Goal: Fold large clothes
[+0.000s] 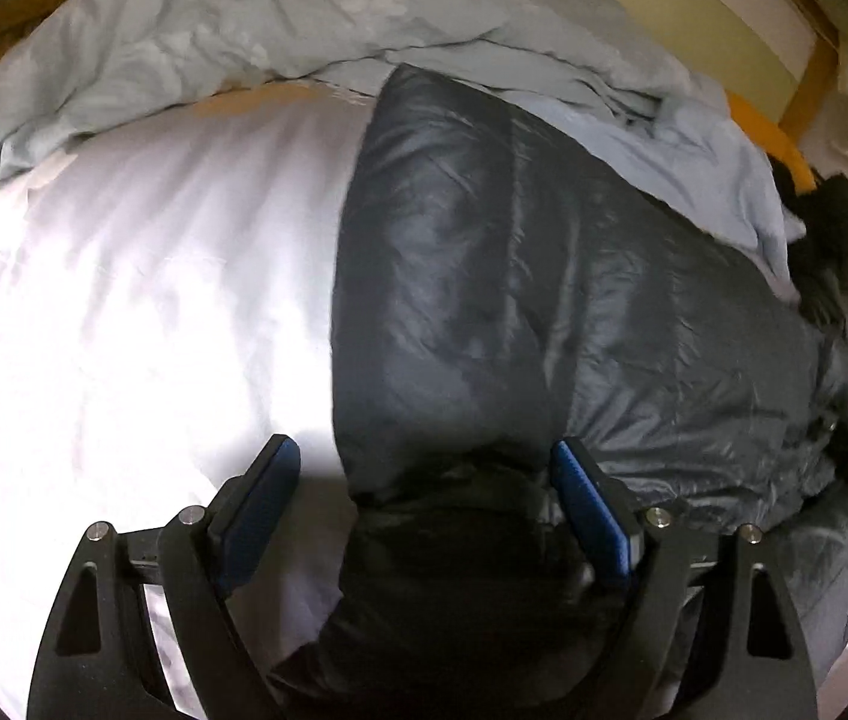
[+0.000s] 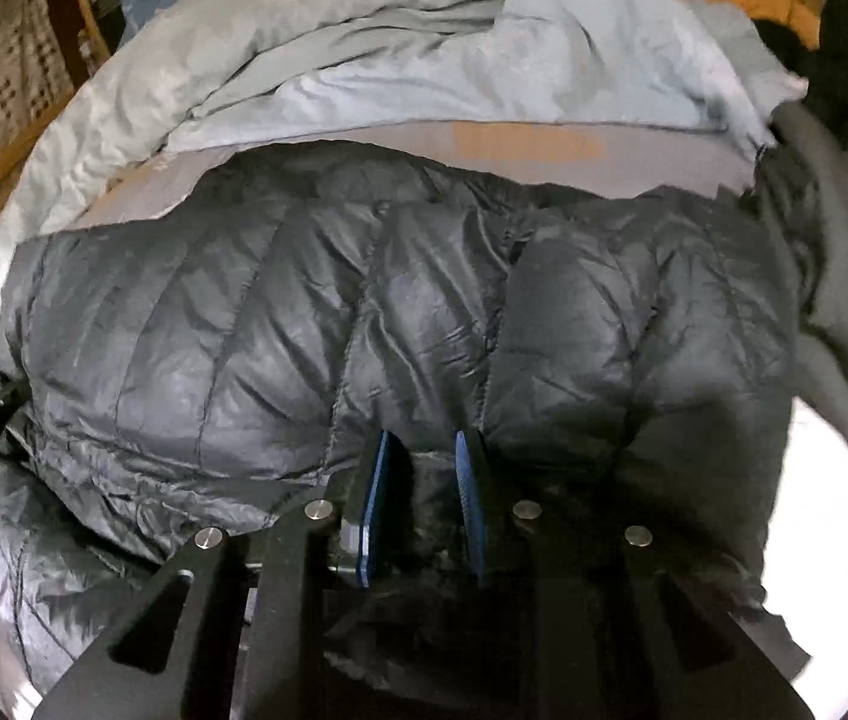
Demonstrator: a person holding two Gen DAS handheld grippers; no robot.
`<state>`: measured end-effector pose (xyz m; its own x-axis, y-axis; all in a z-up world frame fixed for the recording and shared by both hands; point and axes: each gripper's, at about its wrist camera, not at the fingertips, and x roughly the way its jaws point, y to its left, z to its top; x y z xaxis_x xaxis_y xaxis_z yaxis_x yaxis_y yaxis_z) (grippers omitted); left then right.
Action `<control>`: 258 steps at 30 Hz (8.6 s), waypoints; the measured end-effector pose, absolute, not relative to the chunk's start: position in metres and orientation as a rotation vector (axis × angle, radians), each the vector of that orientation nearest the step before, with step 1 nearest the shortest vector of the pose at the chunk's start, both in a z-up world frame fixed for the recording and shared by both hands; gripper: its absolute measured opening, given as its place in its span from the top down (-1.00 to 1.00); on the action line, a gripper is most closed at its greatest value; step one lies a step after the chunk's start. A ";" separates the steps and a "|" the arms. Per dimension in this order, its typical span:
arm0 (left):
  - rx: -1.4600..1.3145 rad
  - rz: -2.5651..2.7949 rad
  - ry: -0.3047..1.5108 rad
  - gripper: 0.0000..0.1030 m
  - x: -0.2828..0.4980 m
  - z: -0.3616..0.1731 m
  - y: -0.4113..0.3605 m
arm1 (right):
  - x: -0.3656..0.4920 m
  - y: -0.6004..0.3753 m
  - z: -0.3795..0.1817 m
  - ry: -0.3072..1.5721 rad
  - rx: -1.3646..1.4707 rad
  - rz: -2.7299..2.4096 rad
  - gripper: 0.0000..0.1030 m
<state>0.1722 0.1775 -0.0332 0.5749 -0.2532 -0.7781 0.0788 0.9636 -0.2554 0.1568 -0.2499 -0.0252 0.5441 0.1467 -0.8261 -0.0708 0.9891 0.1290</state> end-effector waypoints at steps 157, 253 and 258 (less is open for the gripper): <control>-0.079 -0.311 0.727 -0.96 0.160 0.051 0.128 | 0.128 -0.271 0.017 0.682 -0.042 0.166 -0.99; -0.311 -0.535 0.799 0.93 0.109 -0.032 -0.004 | 0.220 -0.108 -0.002 1.213 0.066 0.293 0.72; -0.352 -0.539 0.816 0.93 0.116 -0.033 -0.004 | 0.237 -0.114 -0.026 1.240 0.108 0.253 0.72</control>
